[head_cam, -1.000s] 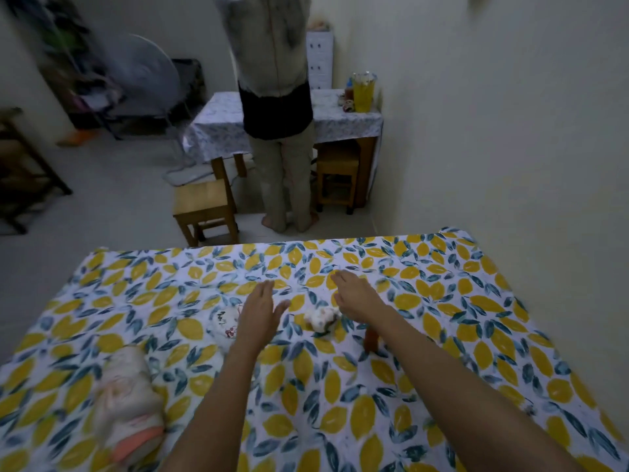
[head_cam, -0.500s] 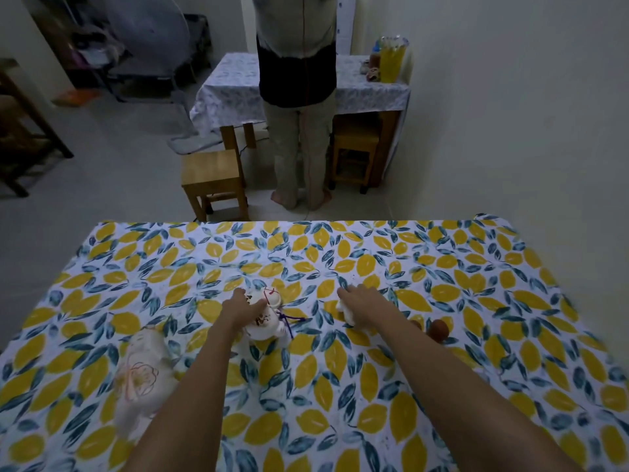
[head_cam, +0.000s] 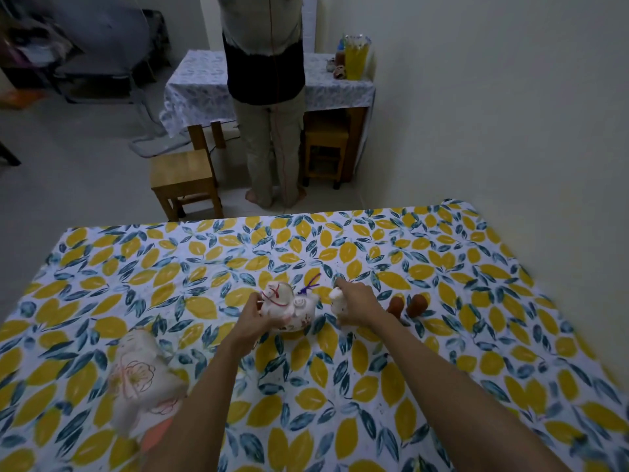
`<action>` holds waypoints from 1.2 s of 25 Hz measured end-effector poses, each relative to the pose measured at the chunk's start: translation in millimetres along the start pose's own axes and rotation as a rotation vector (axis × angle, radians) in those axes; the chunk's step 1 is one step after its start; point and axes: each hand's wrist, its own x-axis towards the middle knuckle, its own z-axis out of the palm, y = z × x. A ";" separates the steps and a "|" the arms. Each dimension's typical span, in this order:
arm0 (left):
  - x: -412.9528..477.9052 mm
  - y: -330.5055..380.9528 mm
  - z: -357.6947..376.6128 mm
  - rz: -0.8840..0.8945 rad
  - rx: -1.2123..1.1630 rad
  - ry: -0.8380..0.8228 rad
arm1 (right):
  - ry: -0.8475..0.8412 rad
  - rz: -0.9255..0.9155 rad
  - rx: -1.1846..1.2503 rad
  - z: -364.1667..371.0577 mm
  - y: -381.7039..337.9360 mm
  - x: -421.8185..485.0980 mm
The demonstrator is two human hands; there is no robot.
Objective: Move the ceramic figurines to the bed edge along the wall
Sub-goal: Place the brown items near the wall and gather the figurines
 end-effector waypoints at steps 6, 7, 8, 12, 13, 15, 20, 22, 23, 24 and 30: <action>-9.5 -21.6 2.8 0.044 0.133 0.063 | 0.015 0.007 0.079 12.9 -2.7 -20.8; -11.4 -20.3 -1.3 0.012 0.180 0.080 | 0.012 -0.001 0.072 14.8 -2.9 -22.1; -11.8 -20.4 -5.0 -0.008 0.209 0.094 | 0.008 -0.010 0.055 15.9 -3.5 -23.5; -5.0 -30.1 -13.0 -0.012 0.231 0.126 | -0.010 -0.042 0.004 15.9 -5.5 -25.8; -6.5 -28.8 -12.0 0.002 0.241 0.125 | -0.015 -0.040 0.011 15.7 -5.1 -26.2; -12.5 -24.0 -7.9 0.030 0.249 0.124 | -0.017 -0.046 0.017 15.0 -2.9 -26.2; -10.9 -15.0 8.9 0.064 0.227 0.119 | -0.029 -0.069 0.034 14.9 6.0 -22.9; -7.2 -15.0 9.2 0.049 0.253 0.124 | -0.040 -0.056 0.043 14.5 5.8 -21.7; -6.6 -15.3 7.8 0.042 0.275 0.122 | -0.058 -0.047 0.056 13.9 5.9 -22.0; -7.5 -14.7 6.0 0.033 0.309 0.115 | -0.086 -0.041 0.077 12.3 6.2 -23.1; -36.7 20.4 -36.9 -0.004 0.832 0.200 | -0.125 -0.097 0.015 -47.0 -14.5 -31.8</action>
